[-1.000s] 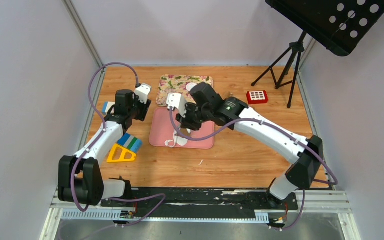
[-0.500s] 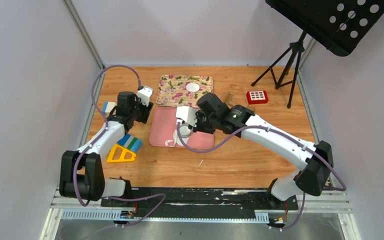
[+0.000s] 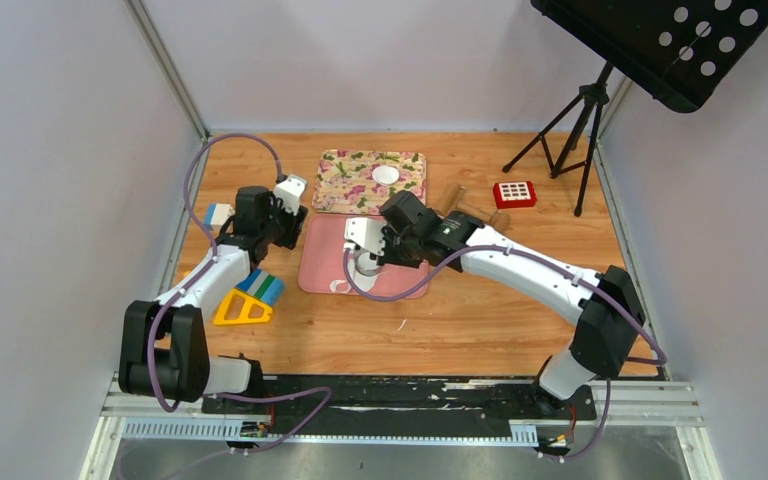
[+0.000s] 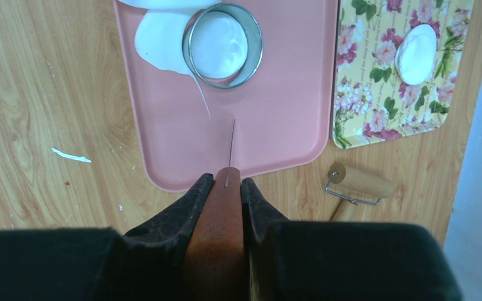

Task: Roll out the dumpling wrappers from the dough
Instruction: Remove the dumpling wrapper from the work surface.

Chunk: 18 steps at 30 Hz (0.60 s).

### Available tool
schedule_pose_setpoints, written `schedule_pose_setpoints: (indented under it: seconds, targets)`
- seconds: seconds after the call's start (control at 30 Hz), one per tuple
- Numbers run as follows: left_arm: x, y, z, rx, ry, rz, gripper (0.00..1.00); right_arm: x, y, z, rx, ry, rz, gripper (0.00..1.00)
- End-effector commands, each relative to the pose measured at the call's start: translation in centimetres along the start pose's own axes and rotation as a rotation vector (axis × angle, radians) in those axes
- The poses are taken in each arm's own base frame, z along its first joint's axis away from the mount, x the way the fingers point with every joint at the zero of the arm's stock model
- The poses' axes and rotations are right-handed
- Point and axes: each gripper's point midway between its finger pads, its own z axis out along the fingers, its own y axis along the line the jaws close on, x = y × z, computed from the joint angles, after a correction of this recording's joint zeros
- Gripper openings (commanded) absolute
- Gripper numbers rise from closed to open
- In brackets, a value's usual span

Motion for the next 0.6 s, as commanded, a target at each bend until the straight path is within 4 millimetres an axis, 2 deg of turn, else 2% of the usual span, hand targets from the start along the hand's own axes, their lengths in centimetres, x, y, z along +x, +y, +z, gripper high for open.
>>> schedule_pose_setpoints:
  seconds: [0.0, 0.23, 0.43, 0.57]
  targets:
    - [-1.6, 0.2, -0.5, -0.008, -0.065, -0.011, 0.57, -1.9, -0.2, 0.7, -0.013, -0.077, 0.011, 0.0]
    - [-1.5, 0.1, -0.4, -0.005, -0.066, -0.014, 0.57, -2.1, 1.2, 0.8, -0.057, -0.084, 0.002, 0.0]
    - [-1.5, 0.2, -0.4, -0.006, -0.069, -0.013, 0.57, -3.2, 2.6, -1.0, -0.096, -0.119, -0.002, 0.0]
    - [-1.5, 0.1, -0.4, -0.004, -0.069, -0.015, 0.57, -3.7, 3.4, -1.3, -0.117, -0.134, 0.0, 0.0]
